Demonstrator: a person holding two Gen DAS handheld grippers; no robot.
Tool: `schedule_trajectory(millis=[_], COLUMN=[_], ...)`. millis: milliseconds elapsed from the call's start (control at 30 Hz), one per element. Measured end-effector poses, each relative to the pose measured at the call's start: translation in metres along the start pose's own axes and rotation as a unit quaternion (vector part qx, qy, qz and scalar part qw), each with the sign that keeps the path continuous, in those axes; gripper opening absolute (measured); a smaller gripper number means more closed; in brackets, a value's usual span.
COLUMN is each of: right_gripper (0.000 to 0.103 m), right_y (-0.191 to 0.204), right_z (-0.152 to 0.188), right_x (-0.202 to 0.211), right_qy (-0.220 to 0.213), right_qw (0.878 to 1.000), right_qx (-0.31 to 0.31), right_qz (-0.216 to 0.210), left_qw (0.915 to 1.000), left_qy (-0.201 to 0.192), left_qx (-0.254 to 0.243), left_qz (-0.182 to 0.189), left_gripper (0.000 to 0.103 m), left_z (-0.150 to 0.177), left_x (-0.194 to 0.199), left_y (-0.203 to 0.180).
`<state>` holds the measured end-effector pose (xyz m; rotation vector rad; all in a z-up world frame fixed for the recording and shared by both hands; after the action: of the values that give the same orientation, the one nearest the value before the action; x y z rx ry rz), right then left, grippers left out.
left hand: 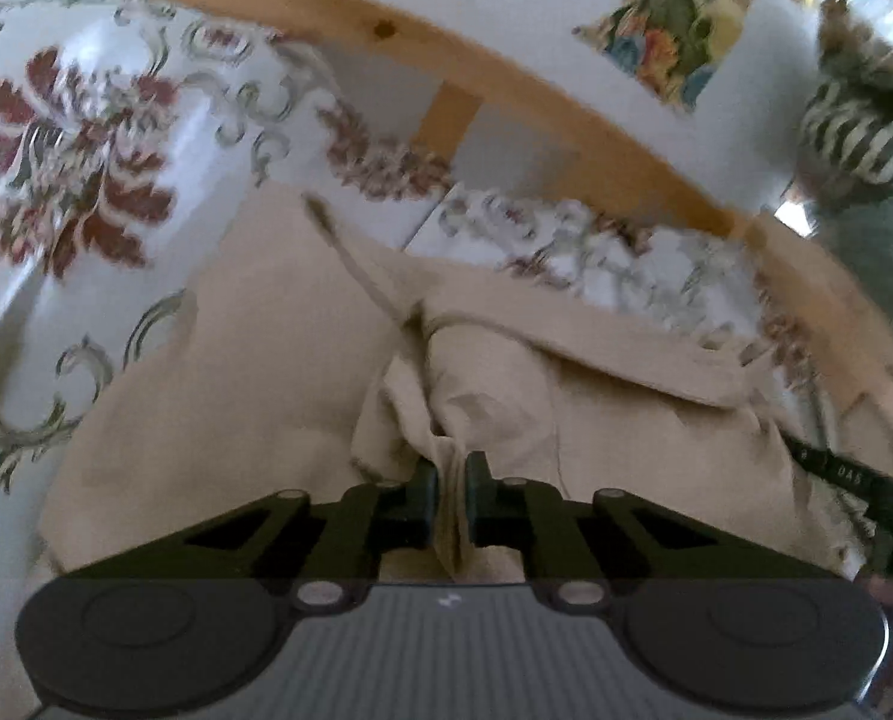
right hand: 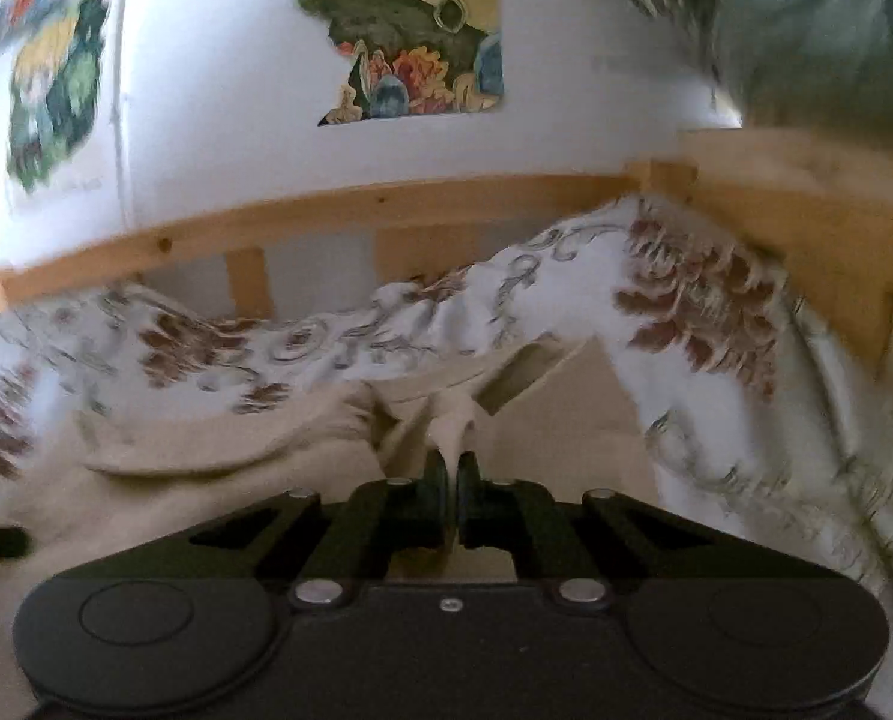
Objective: Fold large clothes
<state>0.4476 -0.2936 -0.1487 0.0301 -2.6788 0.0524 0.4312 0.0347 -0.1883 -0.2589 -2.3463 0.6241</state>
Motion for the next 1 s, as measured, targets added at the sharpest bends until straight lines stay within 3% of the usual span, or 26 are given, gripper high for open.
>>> schedule_trajectory(millis=[133, 267, 433, 500, 633, 700, 767, 1000], right_gripper=[0.005, 0.019, 0.05, 0.069, 0.086, 0.097, 0.102, 0.102], right_y=[0.002, 0.0, -0.009, -0.007, 0.002, 0.006, 0.011, 0.024], right_z=[0.04, 0.039, 0.031, 0.027, 0.017, 0.007, -0.003, -0.005], right_x=[-0.021, -0.019, -0.001, 0.012, 0.039, 0.057, 0.076, 0.162], right_qy=[0.062, 0.061, 0.053, 0.047, 0.03, 0.013, -0.006, -0.043], right_qw=[0.998, 0.998, 0.998, 0.998, 0.998, 0.999, 0.998, 0.996], right_qx=[0.017, 0.011, -0.01, -0.001, 0.031, 0.044, 0.052, 0.075], right_qz=[0.011, 0.015, 0.036, 0.041, 0.036, 0.027, 0.019, 0.024], left_qw=[0.9998, 0.9995, 0.9973, 0.9966, 0.9966, 0.9955, 0.9942, 0.9873], left_qy=[-0.011, 0.004, 0.011, 0.009, -0.001, -0.015, -0.028, -0.071], left_qx=[0.018, 0.029, 0.062, 0.06, 0.034, 0.017, -0.005, -0.061], left_qz=[0.003, -0.009, -0.038, -0.056, -0.075, -0.092, -0.104, -0.128], left_gripper=[0.01, 0.021, 0.071, 0.082, 0.097, 0.101, 0.101, 0.102], left_z=[-0.009, -0.01, -0.014, -0.015, -0.016, -0.018, -0.019, -0.008], left_x=[0.004, 0.009, 0.023, 0.033, 0.061, 0.08, 0.1, 0.181], left_y=[0.005, 0.011, 0.018, 0.017, 0.005, -0.005, -0.015, -0.046])
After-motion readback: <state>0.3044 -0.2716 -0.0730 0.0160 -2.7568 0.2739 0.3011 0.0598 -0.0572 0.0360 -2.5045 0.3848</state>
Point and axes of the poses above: each gripper's, at about its wrist camera, not at the fingertips, and x roughly against the way its jaws point, y to its left, z to its underside, the point moved 7 cm from there along -x, roughly the way its jaws point, and after that the axes turned 7 degrees about x, right-handed, at the moved point
